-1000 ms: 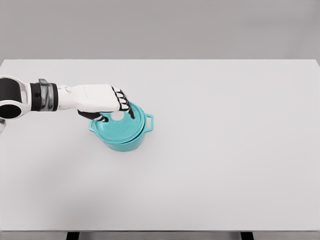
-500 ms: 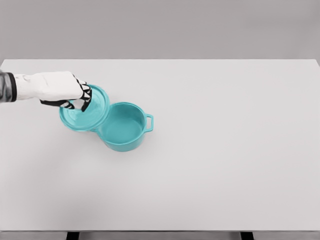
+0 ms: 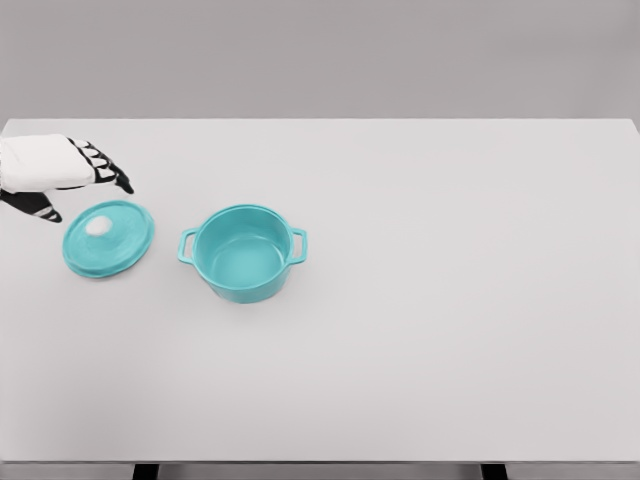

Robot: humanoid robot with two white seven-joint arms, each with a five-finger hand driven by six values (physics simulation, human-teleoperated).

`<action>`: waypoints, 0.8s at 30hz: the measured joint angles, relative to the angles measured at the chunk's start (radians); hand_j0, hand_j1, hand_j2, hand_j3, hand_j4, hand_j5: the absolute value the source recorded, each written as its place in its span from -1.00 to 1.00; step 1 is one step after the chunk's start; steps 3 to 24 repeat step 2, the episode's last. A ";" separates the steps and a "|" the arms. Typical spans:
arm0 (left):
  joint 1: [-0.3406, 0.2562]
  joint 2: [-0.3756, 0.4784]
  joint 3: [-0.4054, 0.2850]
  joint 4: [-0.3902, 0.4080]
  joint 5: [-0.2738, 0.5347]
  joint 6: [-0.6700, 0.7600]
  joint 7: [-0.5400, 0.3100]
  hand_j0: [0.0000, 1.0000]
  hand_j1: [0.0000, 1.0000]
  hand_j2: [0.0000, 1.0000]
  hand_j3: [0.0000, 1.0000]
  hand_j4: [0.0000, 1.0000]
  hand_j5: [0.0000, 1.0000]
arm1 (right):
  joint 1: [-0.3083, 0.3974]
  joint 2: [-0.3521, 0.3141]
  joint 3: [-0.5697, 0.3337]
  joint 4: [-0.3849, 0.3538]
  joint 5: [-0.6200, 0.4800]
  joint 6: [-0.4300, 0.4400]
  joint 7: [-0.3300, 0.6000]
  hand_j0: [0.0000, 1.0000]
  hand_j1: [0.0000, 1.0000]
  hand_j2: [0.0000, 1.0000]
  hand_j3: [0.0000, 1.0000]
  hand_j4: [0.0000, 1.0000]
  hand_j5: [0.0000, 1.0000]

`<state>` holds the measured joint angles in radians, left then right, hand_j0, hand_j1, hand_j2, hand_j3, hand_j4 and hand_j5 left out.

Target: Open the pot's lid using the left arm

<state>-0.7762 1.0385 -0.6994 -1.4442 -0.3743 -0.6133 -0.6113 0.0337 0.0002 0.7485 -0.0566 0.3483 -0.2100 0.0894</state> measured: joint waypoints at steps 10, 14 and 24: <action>-0.002 -0.007 0.002 0.001 0.003 0.000 0.000 1.00 1.00 1.00 1.00 1.00 1.00 | 0.000 0.000 0.000 0.000 0.000 0.000 0.000 1.00 1.00 1.00 1.00 1.00 1.00; -0.002 -0.007 0.002 0.001 0.003 0.000 0.000 1.00 1.00 1.00 1.00 1.00 1.00 | 0.000 0.000 0.000 0.000 0.000 0.000 0.000 1.00 1.00 1.00 1.00 1.00 1.00; -0.002 -0.007 0.002 0.001 0.003 0.000 0.000 1.00 1.00 1.00 1.00 1.00 1.00 | 0.000 0.000 0.000 0.000 0.000 0.000 0.000 1.00 1.00 1.00 1.00 1.00 1.00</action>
